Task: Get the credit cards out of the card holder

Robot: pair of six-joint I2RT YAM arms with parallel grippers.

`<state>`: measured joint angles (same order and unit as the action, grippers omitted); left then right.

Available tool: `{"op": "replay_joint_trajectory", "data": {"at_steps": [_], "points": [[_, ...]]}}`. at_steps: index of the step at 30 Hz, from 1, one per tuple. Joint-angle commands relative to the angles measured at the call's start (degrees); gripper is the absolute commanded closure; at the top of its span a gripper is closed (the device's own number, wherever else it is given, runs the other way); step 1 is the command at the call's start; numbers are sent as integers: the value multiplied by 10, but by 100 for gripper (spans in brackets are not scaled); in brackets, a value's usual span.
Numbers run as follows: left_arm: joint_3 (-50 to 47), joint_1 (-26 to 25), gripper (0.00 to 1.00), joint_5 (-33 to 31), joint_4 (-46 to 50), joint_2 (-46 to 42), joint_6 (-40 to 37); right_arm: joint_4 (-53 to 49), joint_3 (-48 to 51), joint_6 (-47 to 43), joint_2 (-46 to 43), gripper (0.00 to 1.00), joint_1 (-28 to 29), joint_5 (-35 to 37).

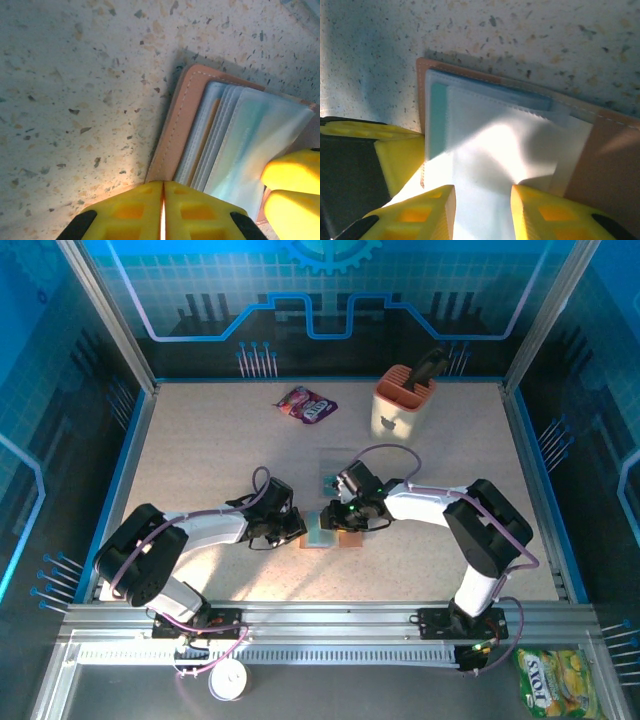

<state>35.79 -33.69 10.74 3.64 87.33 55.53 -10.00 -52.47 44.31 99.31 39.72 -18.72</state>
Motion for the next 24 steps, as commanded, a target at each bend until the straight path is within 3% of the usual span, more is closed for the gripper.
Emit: {"op": "replay_joint_trajectory", "data": {"at_steps": [1, 11, 24], "points": [[-2, 4, 89, -7, 34, 8, -6, -16, 15, -10, -19, 64, -10, 6], [15, 5, 85, -12, 47, -45, -10, 15, 34, 1, -8, 64, -15, -12], [1, 5, 76, 93, -128, 5, 56, 19, 42, -2, -13, 65, -23, -18]]}}
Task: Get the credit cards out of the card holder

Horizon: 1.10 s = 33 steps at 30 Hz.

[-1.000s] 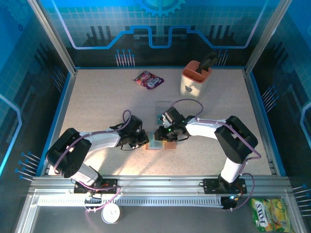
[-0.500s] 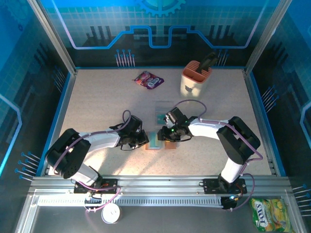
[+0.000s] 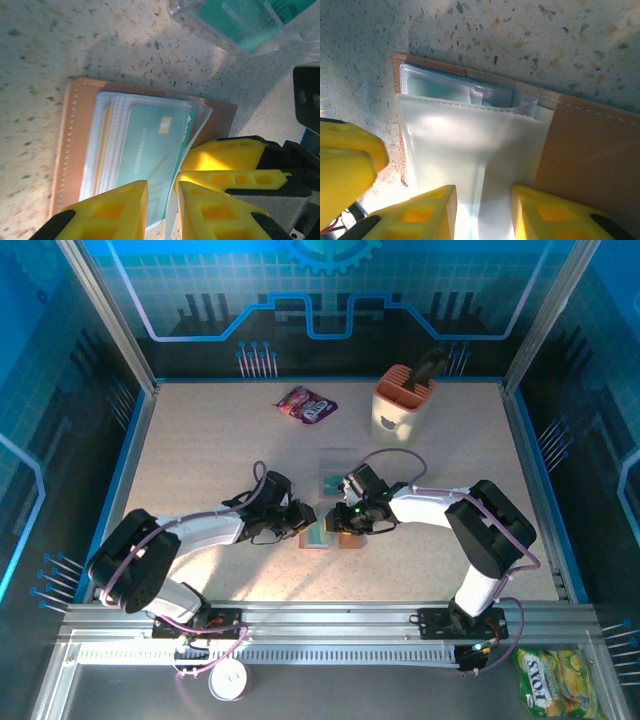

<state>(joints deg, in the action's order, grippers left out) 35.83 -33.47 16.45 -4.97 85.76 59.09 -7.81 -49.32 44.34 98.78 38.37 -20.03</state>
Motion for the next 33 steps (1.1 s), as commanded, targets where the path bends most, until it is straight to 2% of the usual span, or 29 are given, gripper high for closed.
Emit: {"op": "replay_joint_trajectory", "data": {"at_steps": [1, 16, 33], "points": [[0, 3, 76, 38, -47, 26, 23, -3, 12, -2, -8, 65, -10, -4], [2, 3, 76, 60, -84, 56, 38, -1, 14, 2, -23, 65, -12, -5], [46, -4, 75, 85, -89, 71, 56, -50, 39, -16, -140, 65, -50, 21]]}}
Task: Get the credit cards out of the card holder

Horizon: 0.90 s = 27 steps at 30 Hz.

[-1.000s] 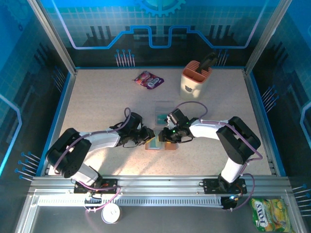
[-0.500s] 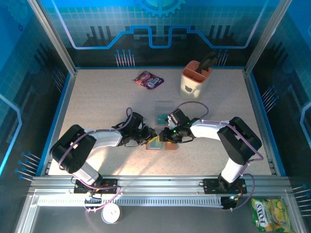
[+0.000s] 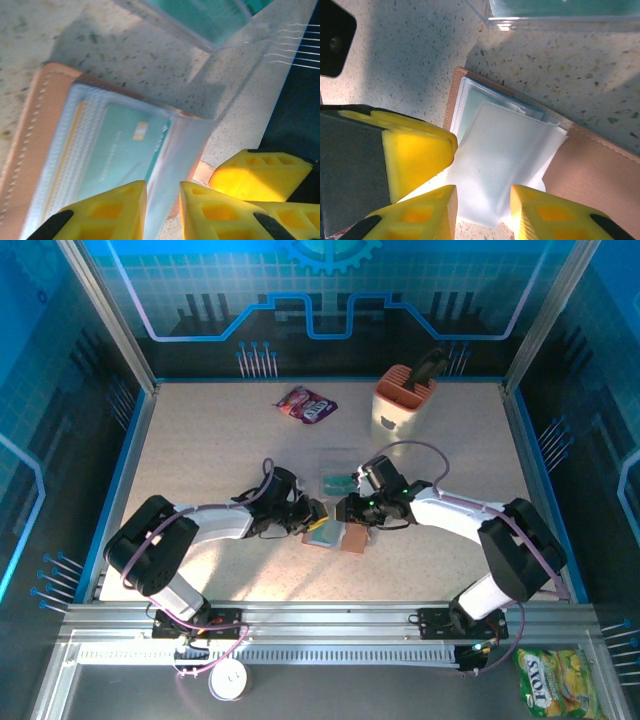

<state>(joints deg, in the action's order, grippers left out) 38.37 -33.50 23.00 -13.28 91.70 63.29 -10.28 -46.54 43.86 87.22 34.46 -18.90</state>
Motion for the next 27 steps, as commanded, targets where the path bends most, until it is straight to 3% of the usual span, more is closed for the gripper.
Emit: {"op": "replay_joint_trajectory", "data": {"at_steps": [1, 13, 27], "points": [[26, -7, 75, 22, -5, 15, 14, -27, 14, -12, -31, 65, -15, 10], [94, -56, 72, 29, -2, 72, 25, -62, 52, -26, -106, 65, -52, 17], [133, -74, 58, 43, -22, 135, 38, -93, 91, -32, -135, 57, -58, 27]]}}
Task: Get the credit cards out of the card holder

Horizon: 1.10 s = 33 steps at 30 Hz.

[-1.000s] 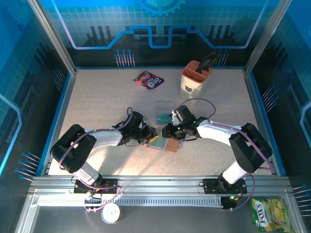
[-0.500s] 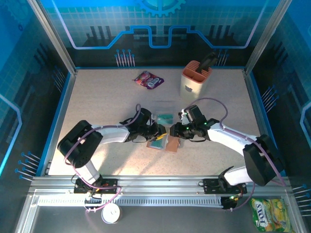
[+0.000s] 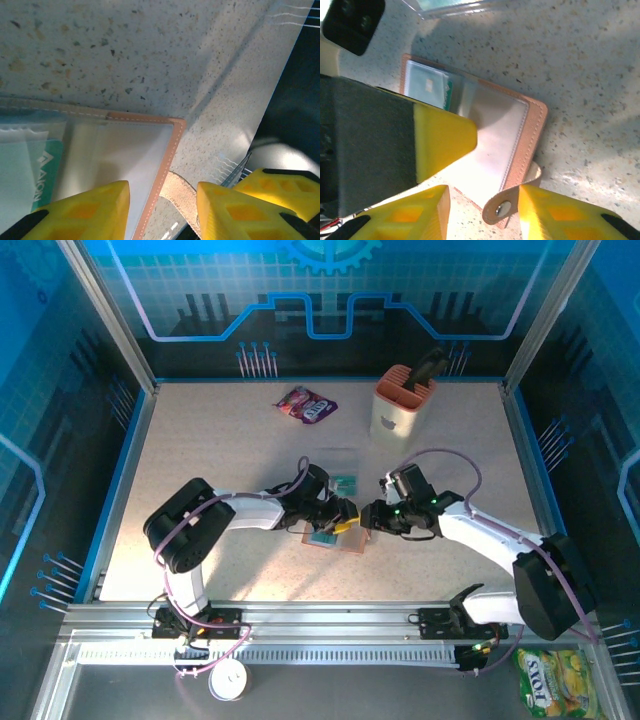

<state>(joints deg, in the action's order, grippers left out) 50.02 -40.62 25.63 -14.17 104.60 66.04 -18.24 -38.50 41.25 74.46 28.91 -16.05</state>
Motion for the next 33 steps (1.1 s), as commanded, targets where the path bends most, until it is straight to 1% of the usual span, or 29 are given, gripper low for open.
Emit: {"op": "replay_joint_trajectory", "data": {"at_steps": [1, 5, 9, 12, 16, 22, 33], "points": [[16, -3, 58, 17, -13, 7, 10, -11, 14, -4, -4, 55, -3, 0], [12, -3, 56, 17, -14, 8, 11, 9, 24, 1, 16, 52, -2, -14], [9, -3, 56, 15, -16, 2, 12, 43, 34, 12, 30, 54, -3, -31], [6, 0, 56, 11, -10, -10, 10, 63, 39, 16, 40, 58, -2, -36], [2, 11, 56, 7, 11, -34, -3, 87, 41, 21, 56, 65, -3, -43], [-21, 37, 55, -4, 41, -83, -19, 120, 36, 20, 86, 83, -3, -51], [-72, 71, 55, -41, 116, -168, -54, 132, -3, -1, 137, 88, -9, -65]]}}
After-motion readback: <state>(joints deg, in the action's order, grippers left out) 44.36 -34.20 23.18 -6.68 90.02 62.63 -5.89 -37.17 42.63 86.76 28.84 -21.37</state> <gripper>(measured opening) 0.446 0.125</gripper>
